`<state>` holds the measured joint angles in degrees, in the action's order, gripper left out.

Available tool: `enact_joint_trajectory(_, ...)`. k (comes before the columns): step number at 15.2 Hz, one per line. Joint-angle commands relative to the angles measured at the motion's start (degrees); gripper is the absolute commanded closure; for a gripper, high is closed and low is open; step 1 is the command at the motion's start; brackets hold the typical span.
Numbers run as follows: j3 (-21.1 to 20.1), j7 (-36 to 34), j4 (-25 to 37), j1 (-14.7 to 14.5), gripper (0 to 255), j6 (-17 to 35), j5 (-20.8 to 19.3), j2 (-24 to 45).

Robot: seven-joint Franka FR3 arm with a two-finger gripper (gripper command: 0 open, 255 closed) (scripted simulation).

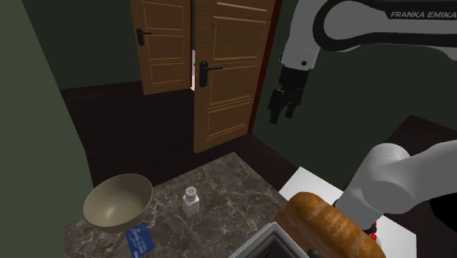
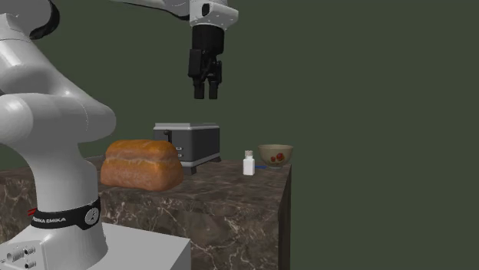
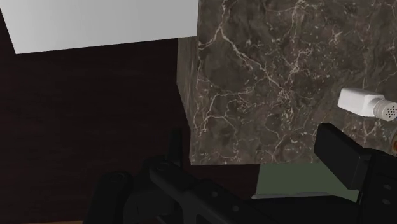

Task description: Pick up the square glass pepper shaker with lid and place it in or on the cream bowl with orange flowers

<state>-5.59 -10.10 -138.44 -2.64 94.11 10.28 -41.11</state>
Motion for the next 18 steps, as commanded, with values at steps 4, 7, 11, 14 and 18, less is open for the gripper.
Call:
enact_joint_trajectory(4,-5.1,-3.7,-0.4,-2.3,0,6.2,3.1,5.4)
enact_joint_trajectory(7,-8.3,-6.0,-0.2,-3.6,0,10.1,4.6,9.3)
enact_joint_trajectory(11,-12.5,-9.2,1.1,-5.0,0,15.3,5.9,15.3)
enact_joint_trajectory(14,-15.6,-11.8,2.8,-5.9,0,19.0,6.1,20.3)
enact_joint_trajectory(18,-19.5,-15.7,5.9,-6.9,0,23.6,5.0,27.8)
